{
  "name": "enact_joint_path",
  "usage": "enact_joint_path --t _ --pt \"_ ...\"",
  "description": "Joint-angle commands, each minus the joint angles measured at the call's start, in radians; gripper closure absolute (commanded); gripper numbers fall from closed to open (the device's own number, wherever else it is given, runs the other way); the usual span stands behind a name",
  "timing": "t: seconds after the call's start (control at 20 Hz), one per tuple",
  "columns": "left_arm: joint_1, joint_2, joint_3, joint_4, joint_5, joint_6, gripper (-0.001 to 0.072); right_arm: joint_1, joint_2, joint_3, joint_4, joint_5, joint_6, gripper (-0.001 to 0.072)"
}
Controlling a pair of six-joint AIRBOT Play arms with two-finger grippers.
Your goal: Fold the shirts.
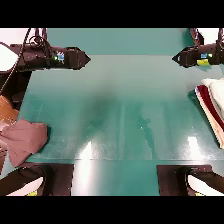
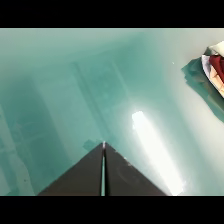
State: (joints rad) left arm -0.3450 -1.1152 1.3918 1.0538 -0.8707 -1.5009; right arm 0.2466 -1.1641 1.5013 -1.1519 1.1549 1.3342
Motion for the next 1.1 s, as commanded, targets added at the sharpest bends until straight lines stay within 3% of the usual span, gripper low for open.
enact_joint_path --t 0.0,0.55,0.65,0.75,1.0,1.05 --pt "0.000 0.000 0.000 0.000 0.000 0.000 0.0680 0.002 -0.001 0.001 -0.001 -0.001 0.000 0.0689" --pt "0.000 0.000 0.000 0.000 0.004 0.000 0.0680 0.003 -0.001 0.001 -0.001 0.014 0.000 0.0690" --pt "0.006 0.001 0.004 0.013 0.047 0.032 0.0680 0.002 -0.001 0.001 -0.002 0.033 0.000 0.0690" --pt "0.070 0.036 0.010 0.105 -0.065 0.027 0.0681 0.001 -0.001 0.001 -0.002 0.041 0.000 0.0690" --pt "0.323 0.161 -0.034 0.603 -0.594 0.016 0.0678 0.001 -0.001 0.001 -0.002 0.035 0.000 0.0690" --pt "0.376 0.168 -0.071 0.640 -0.655 0.016 0.0580 0.001 -0.001 0.001 -0.002 0.030 0.000 0.0690"
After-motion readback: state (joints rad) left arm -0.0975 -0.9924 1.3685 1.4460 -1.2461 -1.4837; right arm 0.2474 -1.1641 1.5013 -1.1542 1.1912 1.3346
